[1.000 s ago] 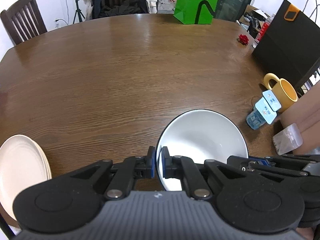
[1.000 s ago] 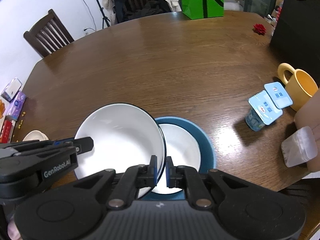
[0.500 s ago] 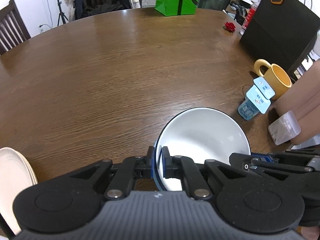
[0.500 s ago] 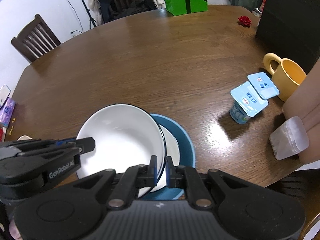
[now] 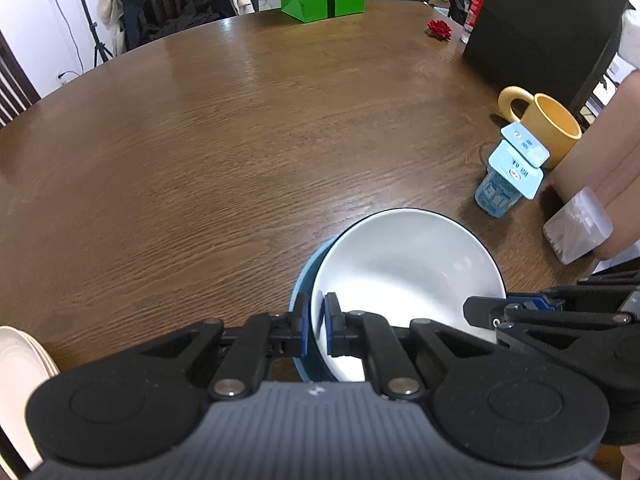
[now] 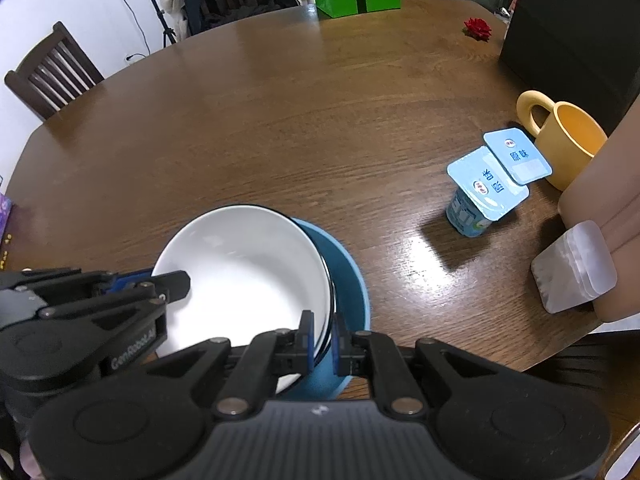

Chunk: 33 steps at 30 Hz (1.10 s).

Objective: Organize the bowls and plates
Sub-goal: 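Lower the held white bowl into the white bowl inside the blue bowl with both grippers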

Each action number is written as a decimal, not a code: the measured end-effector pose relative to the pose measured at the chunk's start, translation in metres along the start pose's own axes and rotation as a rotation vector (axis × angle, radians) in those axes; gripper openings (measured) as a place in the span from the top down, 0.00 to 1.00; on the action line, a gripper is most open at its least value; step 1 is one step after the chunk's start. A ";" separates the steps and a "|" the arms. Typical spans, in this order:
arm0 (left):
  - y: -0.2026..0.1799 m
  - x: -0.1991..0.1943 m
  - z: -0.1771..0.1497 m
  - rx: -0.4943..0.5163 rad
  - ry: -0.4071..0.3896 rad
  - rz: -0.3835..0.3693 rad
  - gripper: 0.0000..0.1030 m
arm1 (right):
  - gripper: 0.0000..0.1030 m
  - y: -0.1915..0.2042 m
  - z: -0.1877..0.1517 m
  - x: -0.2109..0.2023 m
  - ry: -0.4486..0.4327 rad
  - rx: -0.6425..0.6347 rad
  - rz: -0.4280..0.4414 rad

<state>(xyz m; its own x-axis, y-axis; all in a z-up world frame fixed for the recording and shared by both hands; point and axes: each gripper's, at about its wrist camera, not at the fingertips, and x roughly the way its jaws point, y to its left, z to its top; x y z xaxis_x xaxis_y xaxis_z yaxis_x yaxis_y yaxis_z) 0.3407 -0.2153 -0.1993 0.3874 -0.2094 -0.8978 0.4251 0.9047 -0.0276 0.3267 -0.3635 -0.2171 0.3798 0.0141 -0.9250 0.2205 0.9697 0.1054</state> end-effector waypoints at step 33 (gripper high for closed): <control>-0.008 0.018 -0.009 0.093 -0.024 0.041 0.91 | 0.91 0.000 -0.001 0.027 0.035 -0.014 -0.006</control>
<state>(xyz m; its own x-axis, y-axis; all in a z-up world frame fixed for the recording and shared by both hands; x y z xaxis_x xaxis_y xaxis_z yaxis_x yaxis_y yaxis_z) 0.3367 -0.2232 -0.2189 0.4252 -0.1828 -0.8864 0.4819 0.8747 0.0508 0.3366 -0.3628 -0.2426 0.3464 0.0168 -0.9379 0.2102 0.9730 0.0950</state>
